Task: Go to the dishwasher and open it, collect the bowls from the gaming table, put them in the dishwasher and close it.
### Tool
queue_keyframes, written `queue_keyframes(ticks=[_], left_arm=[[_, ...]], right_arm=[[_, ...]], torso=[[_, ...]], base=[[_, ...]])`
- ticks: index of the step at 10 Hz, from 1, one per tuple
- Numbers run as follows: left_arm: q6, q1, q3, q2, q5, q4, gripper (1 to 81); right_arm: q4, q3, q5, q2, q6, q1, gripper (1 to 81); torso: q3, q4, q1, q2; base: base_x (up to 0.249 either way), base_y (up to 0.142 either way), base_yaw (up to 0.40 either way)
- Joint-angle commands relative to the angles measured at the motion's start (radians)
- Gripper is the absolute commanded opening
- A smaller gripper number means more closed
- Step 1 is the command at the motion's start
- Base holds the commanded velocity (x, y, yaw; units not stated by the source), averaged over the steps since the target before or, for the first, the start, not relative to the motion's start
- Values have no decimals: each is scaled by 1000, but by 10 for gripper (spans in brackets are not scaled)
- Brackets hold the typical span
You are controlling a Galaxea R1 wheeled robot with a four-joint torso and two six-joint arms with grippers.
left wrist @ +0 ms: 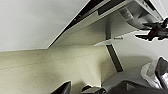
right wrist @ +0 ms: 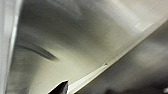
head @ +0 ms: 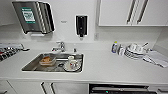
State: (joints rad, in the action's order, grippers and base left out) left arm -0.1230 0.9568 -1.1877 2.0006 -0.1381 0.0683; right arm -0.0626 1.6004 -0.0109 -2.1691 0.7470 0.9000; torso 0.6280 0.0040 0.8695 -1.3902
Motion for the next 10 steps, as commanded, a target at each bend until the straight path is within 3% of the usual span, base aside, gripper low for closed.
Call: queue_keyframes(ticks=[1, 5, 10], left_arm=[[9, -98, 26, -37, -18, 8, 811], [9, -94, 26, -31, -18, 8, 811], [9, -88, 26, -23, -18, 14, 811]], right_arm=[[55, -4, 316, -8, -57, 11, 811], [58, -4, 319, -65, -55, 34, 811], [95, 102, 304, -218, -57, 118, 811]], torso=[[0, 0, 0, 0], [0, 0, 0, 0], [0, -1, 0, 0]], base=[[-92, 0, 0], [-82, 0, 0], [-71, 0, 0]])
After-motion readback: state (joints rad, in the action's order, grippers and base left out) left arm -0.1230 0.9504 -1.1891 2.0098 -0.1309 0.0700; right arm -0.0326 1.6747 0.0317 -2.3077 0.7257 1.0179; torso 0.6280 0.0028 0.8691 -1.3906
